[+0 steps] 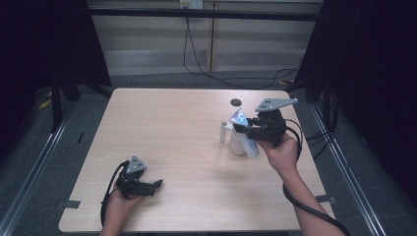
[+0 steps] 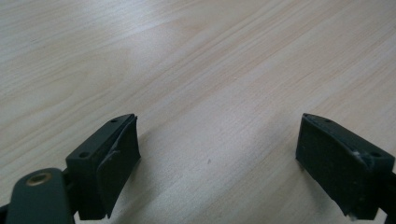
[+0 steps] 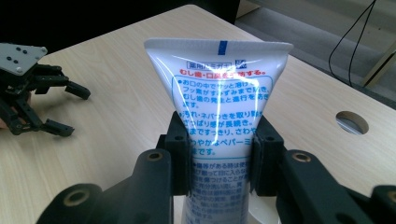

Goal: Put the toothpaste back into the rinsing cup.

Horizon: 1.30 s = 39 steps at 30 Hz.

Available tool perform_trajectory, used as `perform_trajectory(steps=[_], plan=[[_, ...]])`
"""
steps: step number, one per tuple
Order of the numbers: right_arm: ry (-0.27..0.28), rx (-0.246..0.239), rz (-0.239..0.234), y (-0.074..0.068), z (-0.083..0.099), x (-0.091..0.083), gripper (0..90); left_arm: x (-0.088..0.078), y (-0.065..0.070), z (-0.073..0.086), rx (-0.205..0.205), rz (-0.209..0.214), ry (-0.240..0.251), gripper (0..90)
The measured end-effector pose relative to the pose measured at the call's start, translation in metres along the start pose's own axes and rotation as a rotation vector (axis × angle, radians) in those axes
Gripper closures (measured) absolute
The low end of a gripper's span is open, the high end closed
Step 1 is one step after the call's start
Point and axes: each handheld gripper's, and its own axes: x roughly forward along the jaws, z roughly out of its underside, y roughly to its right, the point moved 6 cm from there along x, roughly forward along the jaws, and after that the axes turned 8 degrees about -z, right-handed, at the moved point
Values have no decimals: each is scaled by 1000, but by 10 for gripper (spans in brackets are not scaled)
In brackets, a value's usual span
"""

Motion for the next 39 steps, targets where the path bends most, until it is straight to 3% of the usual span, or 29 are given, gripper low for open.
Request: perform_trajectory(steps=[39], plan=[[127, 56, 112, 35, -17, 7, 664, 0, 0, 0, 0, 0, 0, 131]])
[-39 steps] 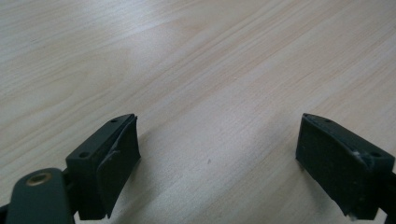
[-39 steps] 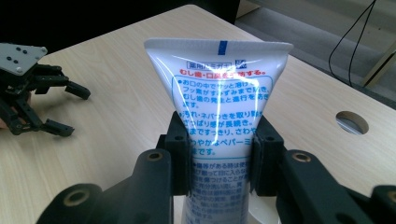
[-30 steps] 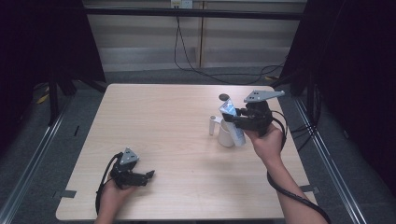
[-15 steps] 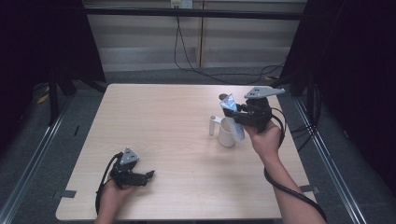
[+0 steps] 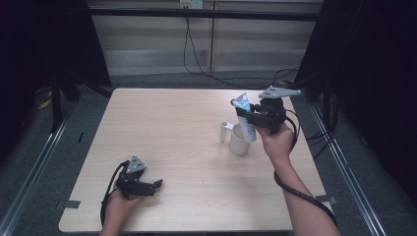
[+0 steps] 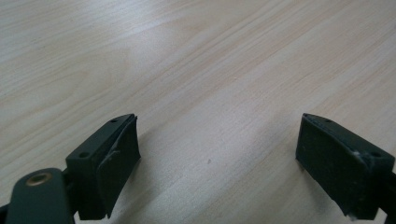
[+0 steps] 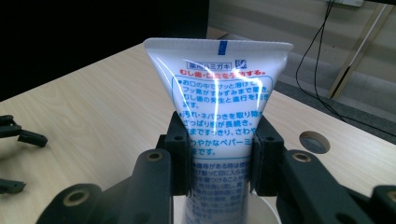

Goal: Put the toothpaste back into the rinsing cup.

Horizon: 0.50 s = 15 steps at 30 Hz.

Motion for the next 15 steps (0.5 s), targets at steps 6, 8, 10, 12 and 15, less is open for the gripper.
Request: perform_trajectory(steps=[6, 8, 10, 12, 15], plan=[[13, 20, 14, 7, -1, 4, 663, 0, 0, 0, 0, 0, 0, 131], [19, 31, 13, 9, -2, 6, 663, 0, 0, 0, -1, 0, 0, 131], [22, 34, 13, 11, -3, 7, 663, 0, 0, 0, 0, 0, 0, 131], [21, 30, 22, 13, -5, 9, 662, 0, 0, 0, 0, 0, 0, 131], [25, 32, 31, 15, -6, 11, 662, 0, 0, 0, 0, 0, 0, 131]])
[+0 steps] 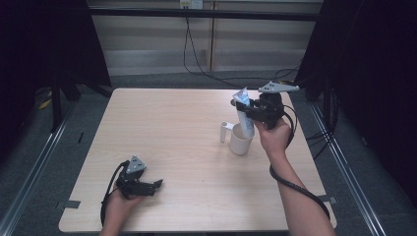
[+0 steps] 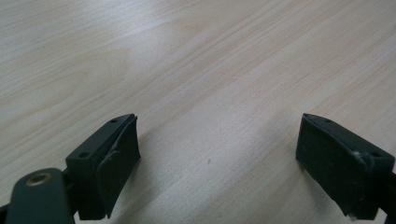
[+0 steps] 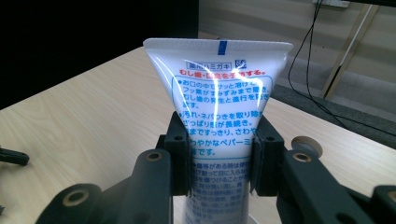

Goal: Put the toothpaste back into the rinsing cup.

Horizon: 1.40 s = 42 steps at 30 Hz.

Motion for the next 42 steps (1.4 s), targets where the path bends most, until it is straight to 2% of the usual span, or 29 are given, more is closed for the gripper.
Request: perform_trajectory(steps=[5, 7, 21, 42], plan=[[14, -10, 32, 3, 0, 2, 661, 0, 0, 0, 0, 0, 0, 131], [25, 1, 39, 4, 1, 3, 661, 0, 0, 0, 0, 0, 0, 131], [38, 26, 68, 15, 7, 13, 658, 0, 0, 0, -1, 0, 1, 131], [37, 27, 75, 8, 27, 24, 653, 0, 0, 0, 0, 0, 1, 131]])
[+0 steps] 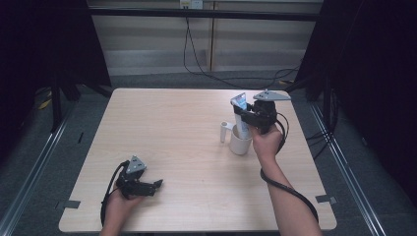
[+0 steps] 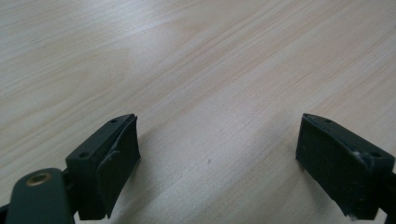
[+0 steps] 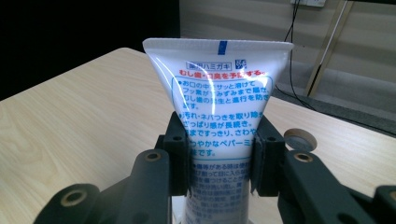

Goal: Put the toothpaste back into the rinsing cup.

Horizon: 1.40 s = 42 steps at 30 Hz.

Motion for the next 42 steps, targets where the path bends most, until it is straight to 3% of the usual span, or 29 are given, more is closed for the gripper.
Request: perform_trajectory(steps=[32, 42], plan=[[-44, -14, 12, -3, 34, 6, 645, 0, 0, 0, 0, -1, -1, 131], [-48, 4, 25, 0, 46, 5, 644, 0, 0, 0, 2, -1, 0, 131]])
